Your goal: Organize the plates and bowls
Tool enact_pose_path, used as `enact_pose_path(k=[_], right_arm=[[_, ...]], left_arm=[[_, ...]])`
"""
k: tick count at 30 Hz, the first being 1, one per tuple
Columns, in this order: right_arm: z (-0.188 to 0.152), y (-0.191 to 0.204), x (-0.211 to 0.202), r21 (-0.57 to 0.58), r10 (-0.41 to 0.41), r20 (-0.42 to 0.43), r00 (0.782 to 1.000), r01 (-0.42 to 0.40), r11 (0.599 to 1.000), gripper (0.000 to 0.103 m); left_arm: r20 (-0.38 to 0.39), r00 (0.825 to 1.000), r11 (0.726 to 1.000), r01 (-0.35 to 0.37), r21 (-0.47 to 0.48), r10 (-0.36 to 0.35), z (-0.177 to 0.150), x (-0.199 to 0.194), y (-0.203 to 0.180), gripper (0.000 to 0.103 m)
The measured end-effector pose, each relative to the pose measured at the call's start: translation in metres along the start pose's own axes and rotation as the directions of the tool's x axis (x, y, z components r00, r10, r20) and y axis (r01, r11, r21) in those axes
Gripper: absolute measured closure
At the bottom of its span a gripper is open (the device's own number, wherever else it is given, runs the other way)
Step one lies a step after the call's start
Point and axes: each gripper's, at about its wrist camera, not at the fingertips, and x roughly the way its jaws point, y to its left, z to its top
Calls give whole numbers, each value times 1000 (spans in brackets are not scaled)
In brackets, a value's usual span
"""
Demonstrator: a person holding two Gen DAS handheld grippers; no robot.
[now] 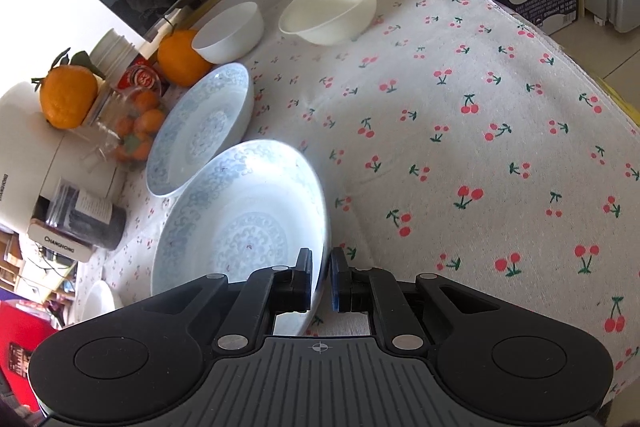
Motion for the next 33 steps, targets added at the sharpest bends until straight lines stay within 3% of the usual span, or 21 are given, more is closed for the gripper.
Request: enact_pose_path(k=[12, 14, 17, 22, 24, 26, 33], right_arm=[[2, 5, 2, -36, -12, -7, 1000, 12, 999, 91], [2, 6, 0, -30, -9, -11, 1000, 9, 1000, 89], [2, 9, -1, -40, -24, -20, 1000, 23, 999, 88], [5, 17, -10, -51, -42, -22, 999, 40, 998, 65], [9, 20, -16, -46, -39, -13, 999, 38, 998, 39], [14, 25, -21, -47, -41, -7, 999, 40, 998, 32], [36, 49, -32, -114, -60, 11, 998, 61, 992, 25]], left_arm=[[5, 1000, 1000, -11, -2, 11, 2, 1, -1, 82], [-4, 1000, 1000, -5, 5, 5, 3, 1, -1, 80], [-11, 1000, 999, -22, 23, 22, 4, 0, -4, 68], [-25, 999, 999, -28, 33, 29, 3, -4, -4, 47], [-29, 999, 999, -31, 38, 32, 3, -8, -4, 36], [-36, 998, 998, -44, 44, 46, 5, -11, -5, 24], [-17, 997, 995, -71, 67, 72, 21, -24, -10, 9]])
